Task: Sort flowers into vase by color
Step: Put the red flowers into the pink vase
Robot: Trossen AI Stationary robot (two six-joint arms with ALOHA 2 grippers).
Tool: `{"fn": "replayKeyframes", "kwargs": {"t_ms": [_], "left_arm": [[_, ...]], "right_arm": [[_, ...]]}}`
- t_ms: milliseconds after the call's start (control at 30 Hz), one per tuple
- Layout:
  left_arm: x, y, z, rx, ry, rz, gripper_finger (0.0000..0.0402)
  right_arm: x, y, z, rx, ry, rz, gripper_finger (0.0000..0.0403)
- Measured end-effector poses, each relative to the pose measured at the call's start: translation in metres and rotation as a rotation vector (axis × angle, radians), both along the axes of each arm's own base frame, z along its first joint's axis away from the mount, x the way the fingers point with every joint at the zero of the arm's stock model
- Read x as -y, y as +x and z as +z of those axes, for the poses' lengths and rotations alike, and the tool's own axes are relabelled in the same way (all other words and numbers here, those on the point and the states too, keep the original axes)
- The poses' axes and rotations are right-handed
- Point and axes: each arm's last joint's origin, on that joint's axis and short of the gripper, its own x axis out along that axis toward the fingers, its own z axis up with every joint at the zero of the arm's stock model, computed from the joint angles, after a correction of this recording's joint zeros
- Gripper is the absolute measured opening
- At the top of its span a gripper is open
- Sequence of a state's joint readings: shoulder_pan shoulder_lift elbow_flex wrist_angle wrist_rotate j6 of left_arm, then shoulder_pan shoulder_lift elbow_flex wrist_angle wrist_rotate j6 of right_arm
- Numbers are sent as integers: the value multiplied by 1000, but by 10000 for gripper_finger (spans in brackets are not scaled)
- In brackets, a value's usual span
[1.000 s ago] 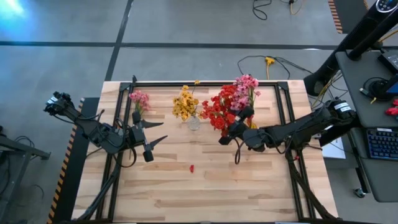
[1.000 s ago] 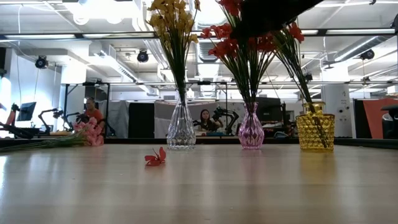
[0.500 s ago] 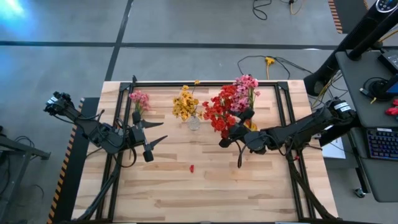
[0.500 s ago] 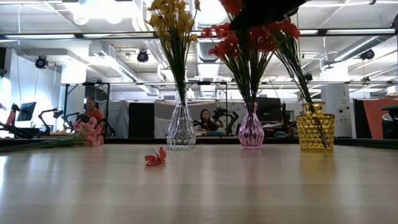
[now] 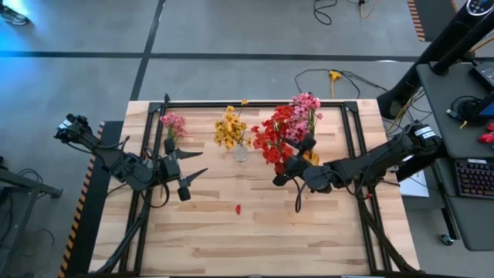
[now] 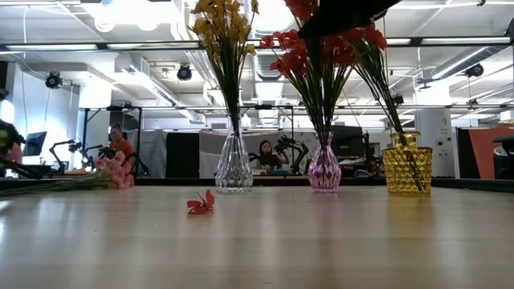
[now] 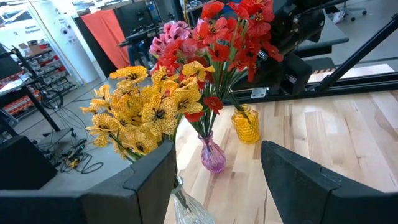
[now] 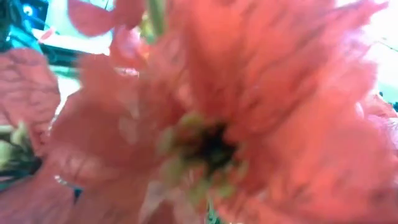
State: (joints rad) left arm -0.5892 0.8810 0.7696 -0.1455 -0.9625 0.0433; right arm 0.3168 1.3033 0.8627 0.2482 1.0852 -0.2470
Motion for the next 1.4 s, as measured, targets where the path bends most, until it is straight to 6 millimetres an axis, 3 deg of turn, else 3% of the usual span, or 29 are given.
{"fn": "replayKeyframes", "kwargs": {"t_ms": [767,1400], "left_arm": [[0,0,0,-1,0,0,220],[0,0,0,-1,0,0,220]], "right_arm": [[-1,-6,-15,-58,63,-18,279],[0,-5,-14,-46,71,-21,125]]}}
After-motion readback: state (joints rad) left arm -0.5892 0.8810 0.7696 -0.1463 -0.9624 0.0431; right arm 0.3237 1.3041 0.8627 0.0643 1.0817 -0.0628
